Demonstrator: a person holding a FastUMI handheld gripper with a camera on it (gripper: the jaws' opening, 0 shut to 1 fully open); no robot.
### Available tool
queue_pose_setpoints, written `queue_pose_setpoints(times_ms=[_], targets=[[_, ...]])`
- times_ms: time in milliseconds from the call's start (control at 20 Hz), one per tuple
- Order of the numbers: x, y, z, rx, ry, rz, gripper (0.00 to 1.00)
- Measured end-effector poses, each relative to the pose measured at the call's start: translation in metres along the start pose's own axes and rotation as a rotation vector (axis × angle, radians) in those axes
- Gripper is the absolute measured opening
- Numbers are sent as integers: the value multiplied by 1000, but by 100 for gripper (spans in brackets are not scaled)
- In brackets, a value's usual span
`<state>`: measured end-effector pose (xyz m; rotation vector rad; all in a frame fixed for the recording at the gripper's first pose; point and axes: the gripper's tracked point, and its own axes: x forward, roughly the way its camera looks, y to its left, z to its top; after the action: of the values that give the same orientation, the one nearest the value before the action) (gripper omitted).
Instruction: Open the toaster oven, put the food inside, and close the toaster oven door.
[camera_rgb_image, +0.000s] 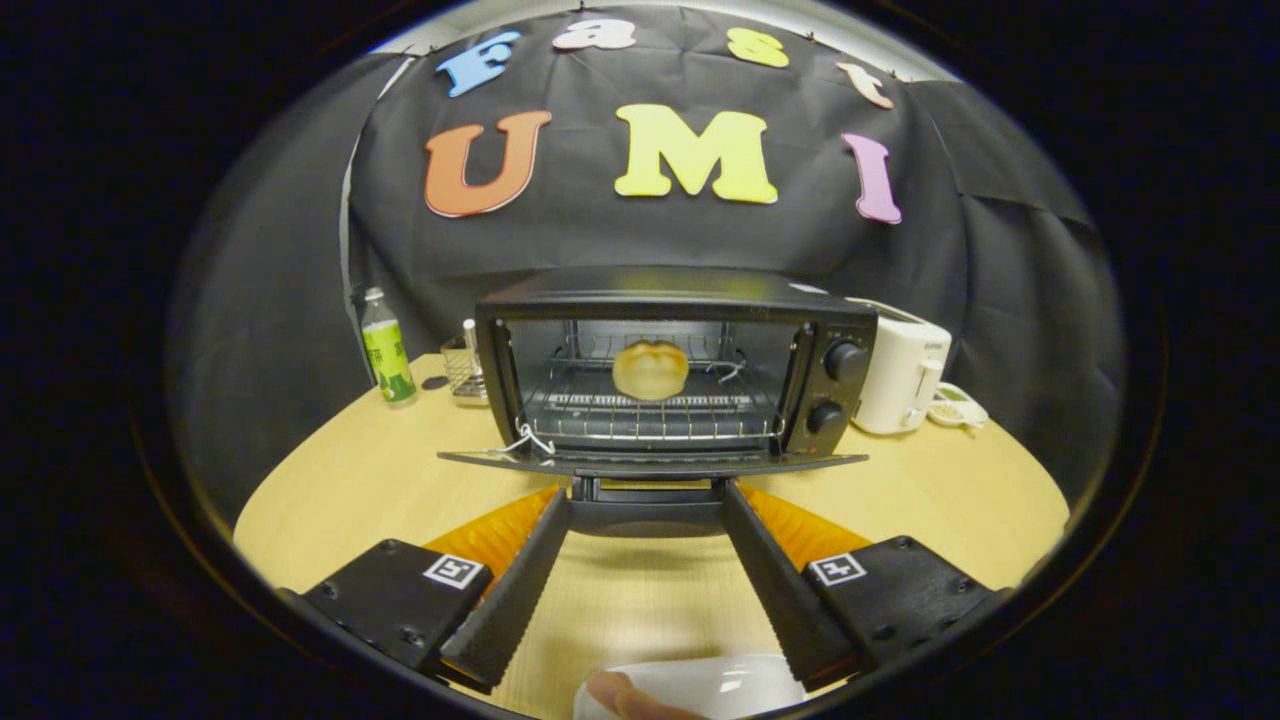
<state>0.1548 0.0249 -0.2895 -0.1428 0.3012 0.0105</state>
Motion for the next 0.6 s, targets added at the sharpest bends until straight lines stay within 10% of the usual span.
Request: queue_pose_setpoints(times_ms=[600], targets=[[32, 8, 66, 58, -156, 39, 100]])
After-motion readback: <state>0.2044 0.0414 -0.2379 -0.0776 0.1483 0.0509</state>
